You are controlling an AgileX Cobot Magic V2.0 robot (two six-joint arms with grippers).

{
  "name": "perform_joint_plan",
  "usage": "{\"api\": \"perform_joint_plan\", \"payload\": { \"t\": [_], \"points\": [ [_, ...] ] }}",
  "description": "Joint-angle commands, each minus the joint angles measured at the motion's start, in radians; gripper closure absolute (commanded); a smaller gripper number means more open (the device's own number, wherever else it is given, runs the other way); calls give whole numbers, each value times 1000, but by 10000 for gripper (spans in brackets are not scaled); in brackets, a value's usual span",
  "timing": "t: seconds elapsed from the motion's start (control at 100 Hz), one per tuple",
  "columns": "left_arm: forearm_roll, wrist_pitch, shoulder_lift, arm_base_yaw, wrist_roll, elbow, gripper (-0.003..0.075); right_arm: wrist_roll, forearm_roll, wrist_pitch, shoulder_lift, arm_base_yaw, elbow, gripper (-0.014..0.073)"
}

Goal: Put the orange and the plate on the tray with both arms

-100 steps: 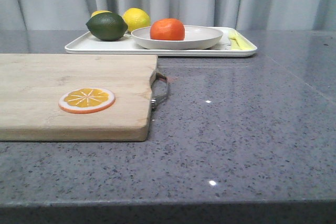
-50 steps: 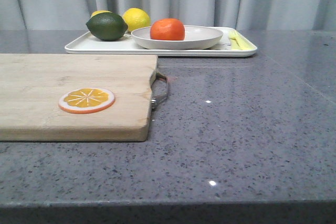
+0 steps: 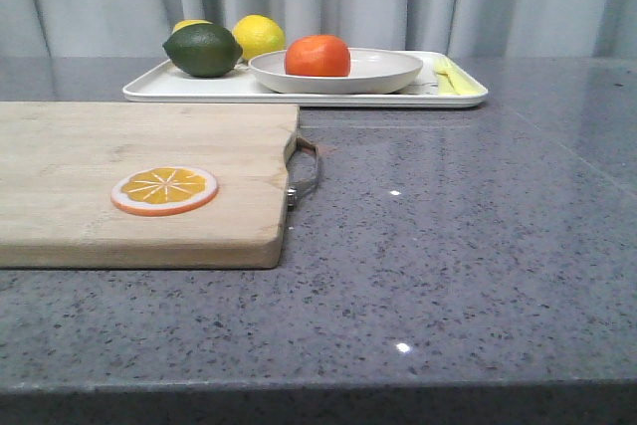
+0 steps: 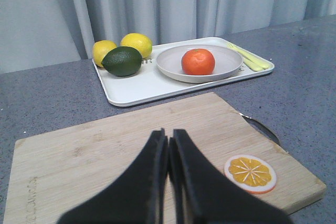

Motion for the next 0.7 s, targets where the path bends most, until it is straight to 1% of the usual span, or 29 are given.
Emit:
{"api": "perform_joint_plan", "payload": {
  "t": [0.0, 0.39, 0.6, 0.69],
  "points": [
    [-23, -65, 7, 2, -8, -29, 740, -9, 1, -78, 8, -2, -25, 694],
    [-23, -65, 7, 2, -8, -29, 740, -9, 1, -78, 8, -2, -25, 694],
    [7, -191, -27, 2, -8, 51, 740, -9, 1, -78, 8, -2, -25, 694],
    [86, -232, -62, 2, -27, 106, 740, -9, 1, -78, 8, -2, -25, 694]
  ]
}}
